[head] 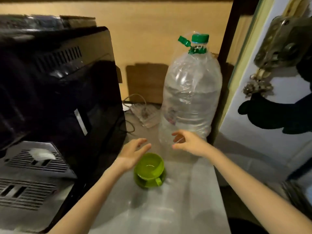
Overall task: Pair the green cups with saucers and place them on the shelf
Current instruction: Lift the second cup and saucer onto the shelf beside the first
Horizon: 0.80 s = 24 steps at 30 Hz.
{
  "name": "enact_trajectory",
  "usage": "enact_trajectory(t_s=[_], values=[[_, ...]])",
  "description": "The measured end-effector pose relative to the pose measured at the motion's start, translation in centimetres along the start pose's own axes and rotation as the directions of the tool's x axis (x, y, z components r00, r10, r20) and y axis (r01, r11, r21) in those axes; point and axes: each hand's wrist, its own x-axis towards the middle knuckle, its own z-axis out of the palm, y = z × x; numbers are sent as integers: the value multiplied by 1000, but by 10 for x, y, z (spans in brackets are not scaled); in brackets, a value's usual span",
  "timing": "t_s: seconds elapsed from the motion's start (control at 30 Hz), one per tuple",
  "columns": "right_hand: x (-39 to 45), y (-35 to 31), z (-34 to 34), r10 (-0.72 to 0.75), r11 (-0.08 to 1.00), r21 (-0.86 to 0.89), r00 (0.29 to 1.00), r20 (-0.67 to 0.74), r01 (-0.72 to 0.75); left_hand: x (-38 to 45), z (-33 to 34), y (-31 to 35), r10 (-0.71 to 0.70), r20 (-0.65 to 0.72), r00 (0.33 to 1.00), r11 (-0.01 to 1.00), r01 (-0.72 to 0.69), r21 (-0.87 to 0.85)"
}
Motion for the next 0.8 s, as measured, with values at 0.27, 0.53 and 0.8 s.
enact_trajectory(t_s=[0.27,0.53,0.8], values=[[21,58,83,171,980,86,982,81,-178,-23,39,-91,-345,-31,938,929,337,-151],[38,88,126,424,854,275,897,123,-441,-10,66,-110,-499,5,867,841,486,-237],[48,99,141,437,869,240,899,37,-432,10,72,-115,-609,-1,793,765,588,-264]])
